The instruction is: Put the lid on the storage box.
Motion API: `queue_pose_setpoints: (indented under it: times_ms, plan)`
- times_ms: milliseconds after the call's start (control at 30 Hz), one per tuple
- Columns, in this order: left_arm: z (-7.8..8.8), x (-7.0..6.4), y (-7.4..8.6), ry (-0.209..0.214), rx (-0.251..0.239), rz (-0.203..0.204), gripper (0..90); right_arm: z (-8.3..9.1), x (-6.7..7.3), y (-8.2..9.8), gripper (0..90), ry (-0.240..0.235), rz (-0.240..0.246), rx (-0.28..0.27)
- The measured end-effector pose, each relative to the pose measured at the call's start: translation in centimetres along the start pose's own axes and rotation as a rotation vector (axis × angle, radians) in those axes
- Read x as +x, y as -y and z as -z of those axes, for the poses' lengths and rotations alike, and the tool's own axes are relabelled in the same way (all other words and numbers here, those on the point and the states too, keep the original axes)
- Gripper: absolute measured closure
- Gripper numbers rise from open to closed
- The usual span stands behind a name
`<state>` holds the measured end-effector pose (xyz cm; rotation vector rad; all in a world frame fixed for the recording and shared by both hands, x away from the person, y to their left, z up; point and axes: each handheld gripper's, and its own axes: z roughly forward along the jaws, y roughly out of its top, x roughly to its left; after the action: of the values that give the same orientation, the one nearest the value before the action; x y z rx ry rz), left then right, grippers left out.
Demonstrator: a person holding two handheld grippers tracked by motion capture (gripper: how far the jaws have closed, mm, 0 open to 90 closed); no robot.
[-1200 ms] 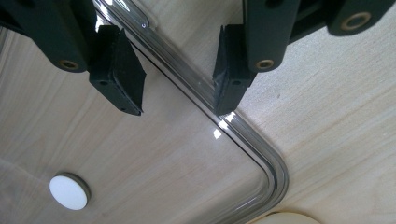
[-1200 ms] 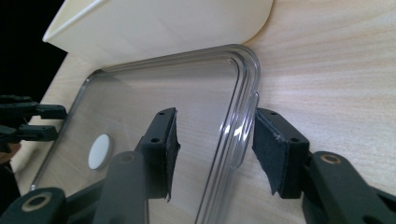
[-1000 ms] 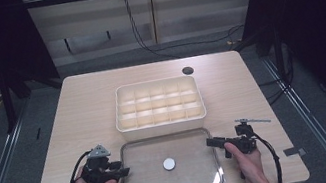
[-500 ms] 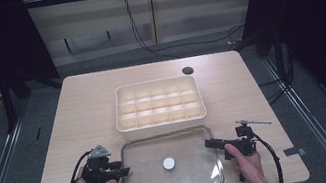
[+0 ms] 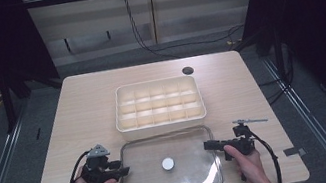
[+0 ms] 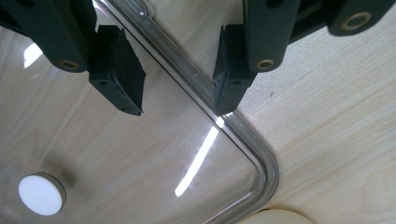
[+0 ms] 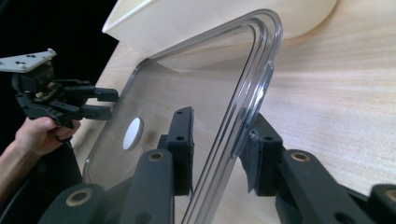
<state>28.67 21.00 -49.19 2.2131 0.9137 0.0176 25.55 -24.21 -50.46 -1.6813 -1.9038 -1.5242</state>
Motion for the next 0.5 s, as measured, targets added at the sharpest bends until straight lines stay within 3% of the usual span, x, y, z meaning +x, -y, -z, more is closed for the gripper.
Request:
queue_pose_setpoints:
  times_ms: [67,167,367,500]
  plan:
    - [-0.04,-0.08,0.0,-0.017,-0.003,-0.004,52.3,0.19,0.21,-0.05,69.3,-0.012,0.013,-0.021]
    - [-0.04,0.06,-0.03,-0.013,-0.006,0.0,49.4,0.34,0.64,-0.03,69.4,0.005,0.037,-0.033]
    - [0.1,0.37,0.02,-0.005,-0.006,0.016,43.4,0.51,0.84,-0.12,70.9,-0.005,0.046,-0.051]
    - [0.08,0.41,0.01,0.001,-0.007,0.025,34.4,0.56,0.86,-0.17,71.9,-0.02,0.052,-0.057]
